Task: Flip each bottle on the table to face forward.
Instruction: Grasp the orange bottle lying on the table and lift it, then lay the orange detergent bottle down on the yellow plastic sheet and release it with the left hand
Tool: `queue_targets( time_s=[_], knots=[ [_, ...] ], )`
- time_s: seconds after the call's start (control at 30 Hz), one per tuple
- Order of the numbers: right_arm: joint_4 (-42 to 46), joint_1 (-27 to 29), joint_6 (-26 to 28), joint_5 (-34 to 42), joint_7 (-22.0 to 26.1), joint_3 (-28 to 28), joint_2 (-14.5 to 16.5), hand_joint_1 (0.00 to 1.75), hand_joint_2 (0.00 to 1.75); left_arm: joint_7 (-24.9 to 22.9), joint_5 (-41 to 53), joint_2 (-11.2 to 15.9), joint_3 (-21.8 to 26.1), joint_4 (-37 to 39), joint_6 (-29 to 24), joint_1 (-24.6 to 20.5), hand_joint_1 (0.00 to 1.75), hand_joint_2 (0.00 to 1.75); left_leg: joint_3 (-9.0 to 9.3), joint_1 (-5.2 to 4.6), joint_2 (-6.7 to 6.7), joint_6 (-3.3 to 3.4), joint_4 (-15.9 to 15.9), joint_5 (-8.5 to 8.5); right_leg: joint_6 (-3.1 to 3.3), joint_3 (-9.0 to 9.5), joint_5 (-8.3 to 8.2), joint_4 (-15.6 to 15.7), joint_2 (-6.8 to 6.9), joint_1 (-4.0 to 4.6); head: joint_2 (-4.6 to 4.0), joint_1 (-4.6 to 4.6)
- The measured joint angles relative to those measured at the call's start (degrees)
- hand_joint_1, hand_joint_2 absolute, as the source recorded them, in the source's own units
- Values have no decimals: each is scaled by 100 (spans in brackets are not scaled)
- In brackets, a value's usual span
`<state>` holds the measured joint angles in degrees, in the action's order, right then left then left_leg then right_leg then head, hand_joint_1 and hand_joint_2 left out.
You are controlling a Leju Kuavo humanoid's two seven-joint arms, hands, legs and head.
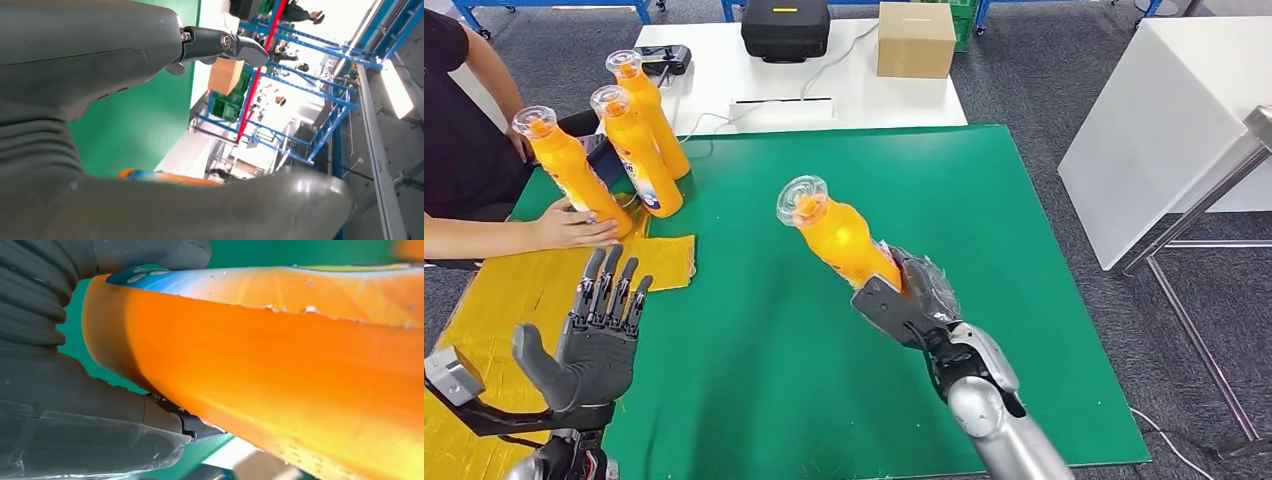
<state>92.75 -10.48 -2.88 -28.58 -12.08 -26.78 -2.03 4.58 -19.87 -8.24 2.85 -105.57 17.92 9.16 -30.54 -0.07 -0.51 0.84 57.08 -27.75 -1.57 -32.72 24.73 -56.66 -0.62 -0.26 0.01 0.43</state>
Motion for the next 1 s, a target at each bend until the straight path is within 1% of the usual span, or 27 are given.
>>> queue_targets(
  time_s=[0.1,0.27,0.5,0.73,1.0],
  knots=[
    [289,64,66,264,74,-108,141,175,175,-8,22,-23,-98,-51,-43,25,0,175,0,-8,0,1,0,1,0,2,-1,1,0,-9,-1,2],
    [379,-12,95,655,281,-342,180,175,175,-37,82,-45,-398,-180,-78,14,0,175,4,-24,2,3,2,3,-4,6,-5,1,0,-25,-1,2],
    [265,-249,-93,1068,299,-742,204,175,175,1,97,-41,-874,-332,24,-27,0,175,4,-23,2,2,2,2,-4,5,-5,1,0,-26,0,2],
    [52,-545,-339,1266,299,-1200,198,175,175,126,83,-19,-1180,-374,151,-42,0,175,3,-22,3,2,2,2,-4,4,-5,0,-1,-23,-1,2],
    [-34,-846,-558,1303,261,-1781,189,175,175,352,361,25,-1337,-462,225,-42,0,175,4,-22,2,2,2,3,-4,5,-5,0,-1,-24,0,2]
  ],
)
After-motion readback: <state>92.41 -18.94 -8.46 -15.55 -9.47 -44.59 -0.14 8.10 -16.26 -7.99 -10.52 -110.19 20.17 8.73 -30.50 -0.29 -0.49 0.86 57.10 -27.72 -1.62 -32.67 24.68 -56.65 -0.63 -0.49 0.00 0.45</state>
